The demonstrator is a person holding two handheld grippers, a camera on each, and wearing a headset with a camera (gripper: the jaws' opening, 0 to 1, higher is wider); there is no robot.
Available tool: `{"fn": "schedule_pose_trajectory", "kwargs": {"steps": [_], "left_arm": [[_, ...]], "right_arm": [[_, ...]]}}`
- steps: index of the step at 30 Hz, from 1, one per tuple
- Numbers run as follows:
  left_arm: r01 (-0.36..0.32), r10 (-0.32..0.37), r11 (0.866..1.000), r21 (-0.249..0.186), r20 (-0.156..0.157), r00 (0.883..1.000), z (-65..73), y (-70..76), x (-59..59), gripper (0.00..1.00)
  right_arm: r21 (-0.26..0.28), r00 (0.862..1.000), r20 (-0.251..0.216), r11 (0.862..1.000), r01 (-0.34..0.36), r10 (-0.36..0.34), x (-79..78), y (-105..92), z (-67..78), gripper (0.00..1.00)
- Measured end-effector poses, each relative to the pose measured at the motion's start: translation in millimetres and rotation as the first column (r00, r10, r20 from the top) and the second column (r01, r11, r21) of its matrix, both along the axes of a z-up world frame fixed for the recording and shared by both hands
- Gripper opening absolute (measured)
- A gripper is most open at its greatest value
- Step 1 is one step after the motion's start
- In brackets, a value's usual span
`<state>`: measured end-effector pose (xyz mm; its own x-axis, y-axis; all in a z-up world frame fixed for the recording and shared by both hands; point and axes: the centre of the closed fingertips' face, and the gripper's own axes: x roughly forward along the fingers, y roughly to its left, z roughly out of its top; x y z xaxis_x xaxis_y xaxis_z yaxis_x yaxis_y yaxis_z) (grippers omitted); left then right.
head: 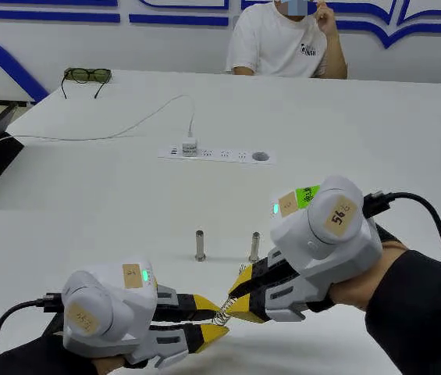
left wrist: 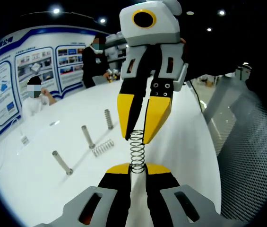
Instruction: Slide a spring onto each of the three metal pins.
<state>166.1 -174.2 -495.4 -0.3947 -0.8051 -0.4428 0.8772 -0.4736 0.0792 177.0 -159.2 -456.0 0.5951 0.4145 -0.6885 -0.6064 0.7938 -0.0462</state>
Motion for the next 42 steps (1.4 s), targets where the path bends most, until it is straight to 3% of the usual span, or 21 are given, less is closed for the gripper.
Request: {"fn": "schedule_pose_trajectory", "kwargs": {"steps": [6,9,14,17,29,42], "left_arm": [[-0.011,0.011,1.000,-0.009,-0.032,0.999,3.7,-2.1,-1.7,0.10],[-0.027,0.026,1.000,-0.011,-0.073,0.997,5.4,-2.3,-0.2,0.10],[-0.032,0.031,0.999,-0.014,-0.092,0.995,6.0,-1.8,0.4,0.10],[-0.033,0.031,0.999,-0.017,-0.097,0.995,6.4,-1.7,0.8,0.10],[-0.036,0.033,0.999,-0.030,-0.118,0.992,10.0,-3.9,1.4,0.10],[-0.042,0.039,0.999,-0.031,-0.099,0.994,9.9,-5.1,5.4,0.13]], "right_arm": [[0.006,1.000,0.030,1.000,-0.003,0.003,6.2,5.0,5.0,0.11],[0.005,0.999,0.039,1.000,-0.004,0.003,7.9,6.4,6.6,0.11],[0.015,0.999,0.045,1.000,0.003,-0.003,9.5,7.1,7.6,0.12],[0.016,0.999,0.047,1.000,0.017,-0.017,10.4,5.2,7.4,0.16],[0.028,0.998,0.051,0.999,0.037,-0.039,9.7,3.4,6.6,0.12],[0.064,0.995,0.062,0.995,0.070,-0.074,10.6,-2.3,8.7,0.12]]}}
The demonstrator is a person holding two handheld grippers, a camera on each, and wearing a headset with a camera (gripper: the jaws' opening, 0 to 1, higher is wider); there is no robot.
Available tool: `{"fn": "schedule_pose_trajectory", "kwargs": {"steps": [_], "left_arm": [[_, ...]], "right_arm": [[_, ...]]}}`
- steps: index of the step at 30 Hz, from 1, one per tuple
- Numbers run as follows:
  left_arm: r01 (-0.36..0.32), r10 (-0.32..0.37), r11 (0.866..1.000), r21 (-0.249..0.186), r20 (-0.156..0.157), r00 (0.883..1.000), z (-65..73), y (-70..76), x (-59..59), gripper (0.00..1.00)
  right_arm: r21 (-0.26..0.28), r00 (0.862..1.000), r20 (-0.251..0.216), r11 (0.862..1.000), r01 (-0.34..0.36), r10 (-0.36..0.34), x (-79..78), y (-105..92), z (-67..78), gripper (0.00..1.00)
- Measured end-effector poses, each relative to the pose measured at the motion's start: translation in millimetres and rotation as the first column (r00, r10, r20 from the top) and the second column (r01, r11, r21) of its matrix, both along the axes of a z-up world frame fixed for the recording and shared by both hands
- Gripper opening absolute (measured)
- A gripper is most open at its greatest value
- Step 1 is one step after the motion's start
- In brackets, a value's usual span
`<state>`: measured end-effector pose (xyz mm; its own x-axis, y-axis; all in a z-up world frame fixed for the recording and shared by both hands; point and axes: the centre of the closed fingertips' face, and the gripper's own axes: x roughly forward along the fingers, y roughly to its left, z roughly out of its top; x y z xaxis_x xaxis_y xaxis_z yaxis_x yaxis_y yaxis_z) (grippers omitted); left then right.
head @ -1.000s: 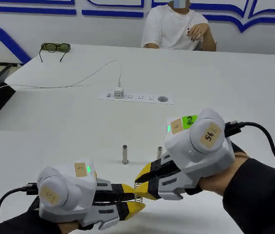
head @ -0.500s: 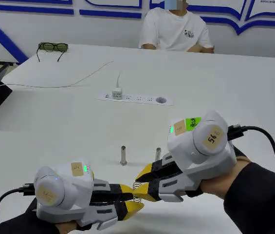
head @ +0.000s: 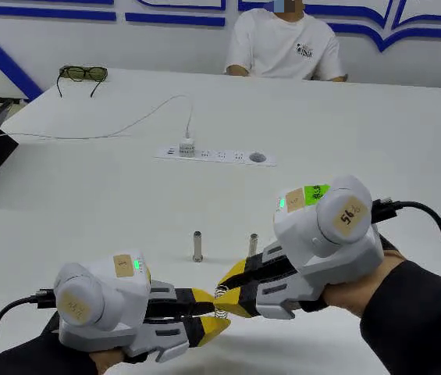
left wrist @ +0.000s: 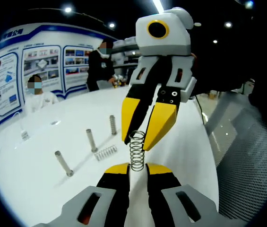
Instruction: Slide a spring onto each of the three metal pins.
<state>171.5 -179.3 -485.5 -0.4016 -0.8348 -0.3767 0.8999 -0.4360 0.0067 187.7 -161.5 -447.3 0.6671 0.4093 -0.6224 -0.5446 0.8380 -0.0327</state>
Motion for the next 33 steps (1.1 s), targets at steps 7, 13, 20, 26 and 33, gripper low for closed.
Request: {"fn": "schedule_pose_trajectory", "kwargs": {"steps": [7,13,20,26,33], "left_arm": [[-0.038,0.038,0.999,0.008,-0.018,0.999,-2.3,1.7,6.5,0.23],[-0.073,0.073,0.997,0.008,-0.029,0.997,-2.0,1.6,13.1,0.32],[-0.100,0.100,0.995,0.006,-0.038,0.994,-0.8,1.4,20.2,0.38],[-0.111,0.111,0.994,0.008,-0.044,0.993,-1.9,1.8,22.6,0.41],[-0.110,0.110,0.994,0.011,-0.052,0.993,-3.9,1.6,21.8,0.42]], "right_arm": [[0.009,0.999,0.019,0.999,0.031,-0.031,2.6,-13.4,7.4,0.12],[0.011,0.997,0.037,0.998,0.068,-0.068,4.8,-28.5,13.3,0.12],[0.008,0.989,0.075,0.992,0.130,-0.130,10.3,-52.6,27.9,0.12],[0.003,0.976,0.109,0.982,0.187,-0.186,15.4,-73.2,38.8,0.12],[-0.004,0.958,0.126,0.965,0.261,-0.259,21.6,-96.0,40.5,0.12]]}}
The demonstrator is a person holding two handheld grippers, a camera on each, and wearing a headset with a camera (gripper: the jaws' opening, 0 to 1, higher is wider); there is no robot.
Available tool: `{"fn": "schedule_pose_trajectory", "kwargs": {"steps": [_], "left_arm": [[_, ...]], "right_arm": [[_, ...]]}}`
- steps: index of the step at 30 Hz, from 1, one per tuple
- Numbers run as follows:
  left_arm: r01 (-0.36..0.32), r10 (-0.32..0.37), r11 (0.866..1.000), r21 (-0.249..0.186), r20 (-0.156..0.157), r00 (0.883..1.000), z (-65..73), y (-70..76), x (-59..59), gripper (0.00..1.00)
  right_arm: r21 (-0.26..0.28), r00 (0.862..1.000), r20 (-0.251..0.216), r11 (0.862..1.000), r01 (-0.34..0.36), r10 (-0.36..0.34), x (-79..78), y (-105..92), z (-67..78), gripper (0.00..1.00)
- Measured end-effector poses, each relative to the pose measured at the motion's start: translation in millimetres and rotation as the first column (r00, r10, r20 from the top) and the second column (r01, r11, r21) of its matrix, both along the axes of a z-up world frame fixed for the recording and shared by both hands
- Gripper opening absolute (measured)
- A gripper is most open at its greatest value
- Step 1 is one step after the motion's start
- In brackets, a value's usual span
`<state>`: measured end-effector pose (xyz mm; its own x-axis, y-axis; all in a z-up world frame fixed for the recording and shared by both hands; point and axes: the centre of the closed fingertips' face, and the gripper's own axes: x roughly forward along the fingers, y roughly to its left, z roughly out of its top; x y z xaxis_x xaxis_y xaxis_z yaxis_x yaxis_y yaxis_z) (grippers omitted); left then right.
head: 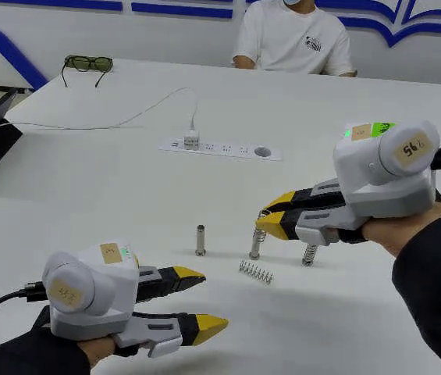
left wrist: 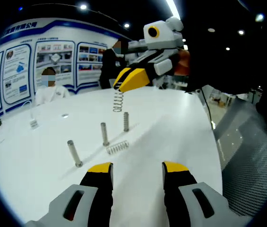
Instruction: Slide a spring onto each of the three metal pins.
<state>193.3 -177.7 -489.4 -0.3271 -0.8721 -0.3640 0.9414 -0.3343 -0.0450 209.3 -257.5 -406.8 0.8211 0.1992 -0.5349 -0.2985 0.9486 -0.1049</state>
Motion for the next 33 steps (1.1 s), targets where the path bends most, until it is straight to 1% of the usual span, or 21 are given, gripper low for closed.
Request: {"fn": "schedule_pose_trajectory", "kwargs": {"steps": [9,14,22,25,33], "left_arm": [[-0.004,0.004,1.000,0.005,-0.009,1.000,-1.2,1.6,2.0,0.43],[-0.007,0.007,1.000,0.009,-0.012,1.000,-3.2,2.9,3.4,0.43],[-0.019,0.019,1.000,0.014,-0.016,1.000,-4.8,4.8,6.1,0.43],[-0.023,0.023,1.000,0.016,-0.016,1.000,-5.5,5.5,6.3,0.43],[-0.033,0.034,0.999,0.020,-0.018,0.999,-7.9,7.8,7.3,0.42]], "right_arm": [[0.007,0.997,0.002,0.997,0.073,-0.073,14.0,-24.6,-9.6,0.12],[0.015,0.996,-0.005,0.996,0.091,-0.091,22.1,-31.7,-18.3,0.12],[0.014,0.996,-0.029,0.996,0.090,-0.090,26.3,-31.0,-30.8,0.12],[0.007,0.995,-0.033,0.996,0.089,-0.089,27.2,-31.5,-33.6,0.12],[0.010,0.995,-0.044,0.996,0.093,-0.093,28.8,-36.1,-41.9,0.12]]}}
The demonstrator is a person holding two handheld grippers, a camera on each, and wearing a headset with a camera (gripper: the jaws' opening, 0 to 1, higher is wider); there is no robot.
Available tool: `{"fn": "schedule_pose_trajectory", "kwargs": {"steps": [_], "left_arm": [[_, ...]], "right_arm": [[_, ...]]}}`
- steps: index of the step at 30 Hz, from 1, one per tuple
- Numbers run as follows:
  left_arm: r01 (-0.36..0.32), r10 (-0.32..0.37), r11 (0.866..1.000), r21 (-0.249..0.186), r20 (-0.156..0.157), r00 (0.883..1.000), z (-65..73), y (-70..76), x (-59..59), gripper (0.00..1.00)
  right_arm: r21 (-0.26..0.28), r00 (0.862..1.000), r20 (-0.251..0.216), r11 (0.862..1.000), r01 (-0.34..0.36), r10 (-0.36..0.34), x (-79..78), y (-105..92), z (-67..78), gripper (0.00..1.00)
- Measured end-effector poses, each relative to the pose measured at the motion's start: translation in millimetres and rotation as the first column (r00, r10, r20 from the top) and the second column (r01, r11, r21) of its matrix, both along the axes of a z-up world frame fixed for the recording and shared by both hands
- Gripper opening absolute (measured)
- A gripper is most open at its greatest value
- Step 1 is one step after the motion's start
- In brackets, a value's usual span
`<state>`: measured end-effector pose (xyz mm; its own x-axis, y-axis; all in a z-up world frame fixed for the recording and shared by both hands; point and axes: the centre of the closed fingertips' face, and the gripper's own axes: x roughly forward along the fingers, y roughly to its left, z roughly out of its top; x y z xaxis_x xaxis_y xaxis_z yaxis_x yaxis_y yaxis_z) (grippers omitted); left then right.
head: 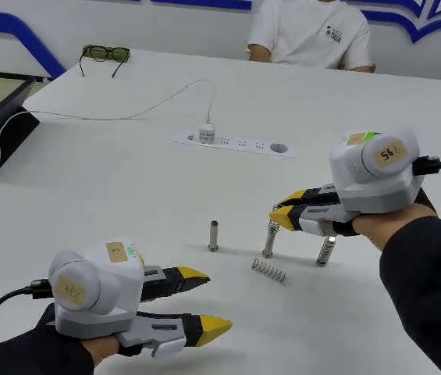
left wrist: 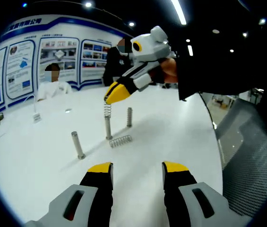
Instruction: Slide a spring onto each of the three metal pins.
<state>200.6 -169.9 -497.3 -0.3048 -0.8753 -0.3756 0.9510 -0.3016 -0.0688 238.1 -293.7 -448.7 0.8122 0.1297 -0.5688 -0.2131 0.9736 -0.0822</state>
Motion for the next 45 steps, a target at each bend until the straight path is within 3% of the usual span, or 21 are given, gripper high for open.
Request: {"fn": "schedule_pose_trajectory", "kwargs": {"steps": [18,45], "left_arm": [[-0.020,0.021,1.000,0.011,-0.005,1.000,-2.8,2.8,1.8,0.42],[-0.028,0.028,1.000,0.011,-0.009,1.000,-2.4,4.3,3.0,0.42]], "right_arm": [[0.012,0.999,-0.041,1.000,0.006,-0.006,1.6,-0.2,-30.0,0.12],[0.004,0.994,-0.106,1.000,0.010,-0.009,-2.7,1.2,-53.8,0.13]]}}
